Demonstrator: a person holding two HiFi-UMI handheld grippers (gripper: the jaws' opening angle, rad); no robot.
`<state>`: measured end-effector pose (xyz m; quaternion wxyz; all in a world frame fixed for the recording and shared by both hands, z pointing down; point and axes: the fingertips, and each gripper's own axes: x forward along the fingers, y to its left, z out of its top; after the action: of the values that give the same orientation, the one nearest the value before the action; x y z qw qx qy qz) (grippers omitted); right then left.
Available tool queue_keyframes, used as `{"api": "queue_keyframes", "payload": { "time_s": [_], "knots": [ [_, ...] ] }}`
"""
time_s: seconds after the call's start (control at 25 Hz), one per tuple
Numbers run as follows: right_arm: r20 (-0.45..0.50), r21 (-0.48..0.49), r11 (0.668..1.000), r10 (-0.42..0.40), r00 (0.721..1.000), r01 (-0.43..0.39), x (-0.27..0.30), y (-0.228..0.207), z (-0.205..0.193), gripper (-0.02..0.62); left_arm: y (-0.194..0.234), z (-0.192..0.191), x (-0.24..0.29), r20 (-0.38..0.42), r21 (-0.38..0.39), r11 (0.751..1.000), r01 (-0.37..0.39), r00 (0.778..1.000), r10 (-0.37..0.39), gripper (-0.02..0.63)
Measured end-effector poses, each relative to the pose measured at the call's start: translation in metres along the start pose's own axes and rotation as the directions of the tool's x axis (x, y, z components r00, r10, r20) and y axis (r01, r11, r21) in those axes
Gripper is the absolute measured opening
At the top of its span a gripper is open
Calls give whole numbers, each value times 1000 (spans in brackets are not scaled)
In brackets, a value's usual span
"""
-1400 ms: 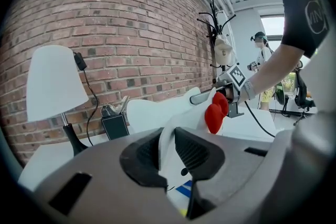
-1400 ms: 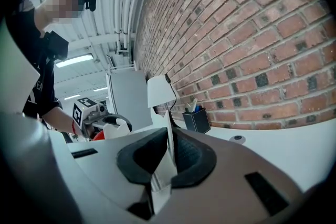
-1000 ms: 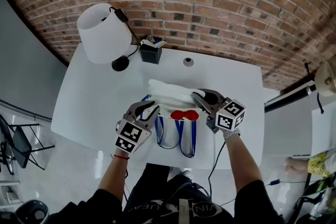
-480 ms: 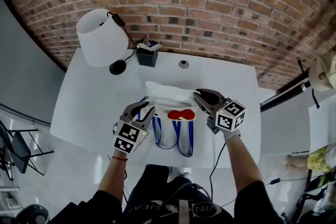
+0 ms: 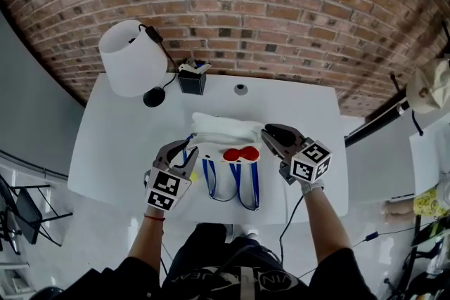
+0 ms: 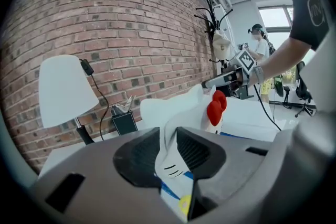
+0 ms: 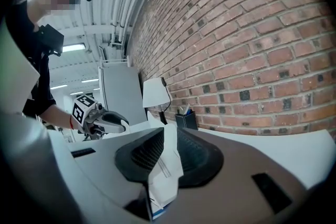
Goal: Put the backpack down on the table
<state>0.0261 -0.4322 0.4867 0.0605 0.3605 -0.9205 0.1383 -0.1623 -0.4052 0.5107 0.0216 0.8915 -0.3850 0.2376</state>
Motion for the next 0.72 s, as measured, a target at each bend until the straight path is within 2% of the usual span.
{"api": "queue_keyframes", "payload": {
  "time_s": [0.16,0.36,0.48,0.72],
  "knots": [
    [1,-31,999,-11,1000,11,-10,9,3,56,2,-6,-6,-24,12,999,-32,999,32,83],
    [31,-36,999,-13,999,14,-23,26,8,55,-1,-3,-20,-14,4,996,-85,996,85,83],
    [40,-31,1000,0,999,1,-30,36,8,55,-6,1,-26,4,-27,994,-107,994,107,83],
    [52,-9,999,46,998,-46,-43,62,8,32,-37,0,-34,13,-99,991,-87,996,89,83]
  ]
}}
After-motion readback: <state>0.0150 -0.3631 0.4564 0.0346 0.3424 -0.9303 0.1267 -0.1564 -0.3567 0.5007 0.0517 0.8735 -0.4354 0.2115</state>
